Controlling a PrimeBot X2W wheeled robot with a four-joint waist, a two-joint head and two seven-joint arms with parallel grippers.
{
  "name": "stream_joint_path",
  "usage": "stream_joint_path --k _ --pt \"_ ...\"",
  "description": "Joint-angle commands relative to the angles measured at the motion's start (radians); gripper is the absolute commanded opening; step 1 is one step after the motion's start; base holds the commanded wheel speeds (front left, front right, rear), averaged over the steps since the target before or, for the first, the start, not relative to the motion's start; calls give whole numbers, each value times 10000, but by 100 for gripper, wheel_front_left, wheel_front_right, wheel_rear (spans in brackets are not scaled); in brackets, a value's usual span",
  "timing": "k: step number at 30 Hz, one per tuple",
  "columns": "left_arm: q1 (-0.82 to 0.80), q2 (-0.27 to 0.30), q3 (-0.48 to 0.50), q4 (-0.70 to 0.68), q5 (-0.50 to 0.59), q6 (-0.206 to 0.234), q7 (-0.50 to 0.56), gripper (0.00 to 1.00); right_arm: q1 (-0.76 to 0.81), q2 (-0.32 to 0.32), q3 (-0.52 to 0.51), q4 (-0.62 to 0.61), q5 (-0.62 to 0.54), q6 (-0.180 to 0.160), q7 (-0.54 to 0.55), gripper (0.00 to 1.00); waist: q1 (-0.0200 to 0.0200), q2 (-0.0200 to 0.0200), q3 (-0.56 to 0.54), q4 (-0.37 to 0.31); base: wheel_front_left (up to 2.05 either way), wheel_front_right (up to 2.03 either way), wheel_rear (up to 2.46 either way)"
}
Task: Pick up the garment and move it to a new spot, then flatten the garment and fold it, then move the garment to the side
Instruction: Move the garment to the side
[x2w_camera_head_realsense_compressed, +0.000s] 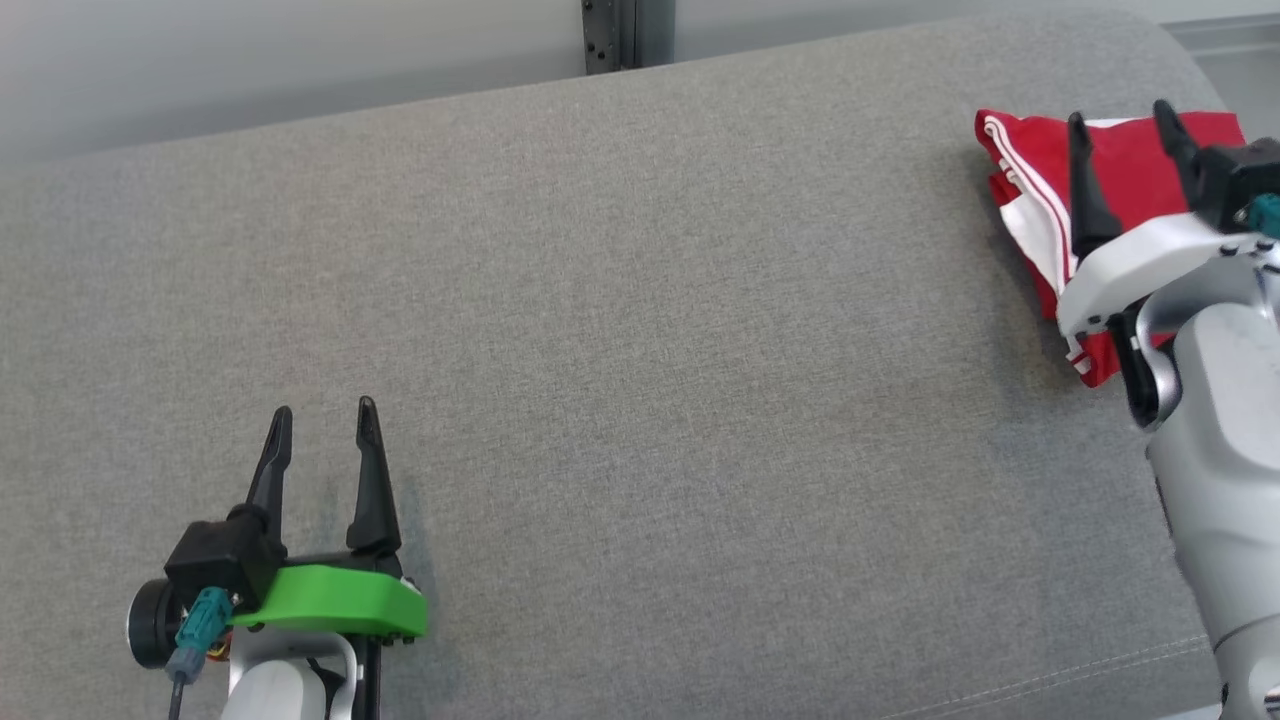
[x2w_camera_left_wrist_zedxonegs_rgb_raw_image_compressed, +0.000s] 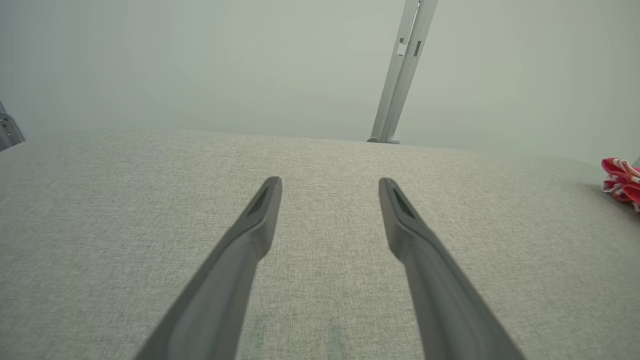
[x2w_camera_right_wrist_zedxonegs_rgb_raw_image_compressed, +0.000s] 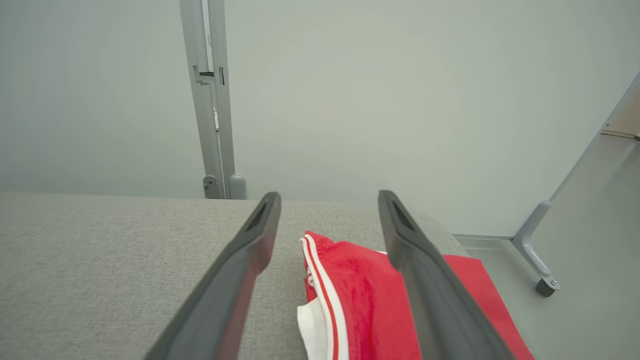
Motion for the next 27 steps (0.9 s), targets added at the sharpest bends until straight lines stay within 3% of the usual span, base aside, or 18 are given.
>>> stream_joint_path --k 1,16,27 --pt "228 -30 86 23 -39 55 -40 100 462 160 90 -297 215 -16 -27 100 0 -1 -780 -209 0 0 0" --pt "1672 -292 346 110 -72 272 -37 100 4923 1909 444 -3984 33 -16 -28 100 0 -1 -2109 -74 0 0 0" --pt "1950 -351 228 156 -42 308 -38 100 6555 2167 531 -5090 373 -16 -29 100 0 -1 -2160 190 0 0 0"
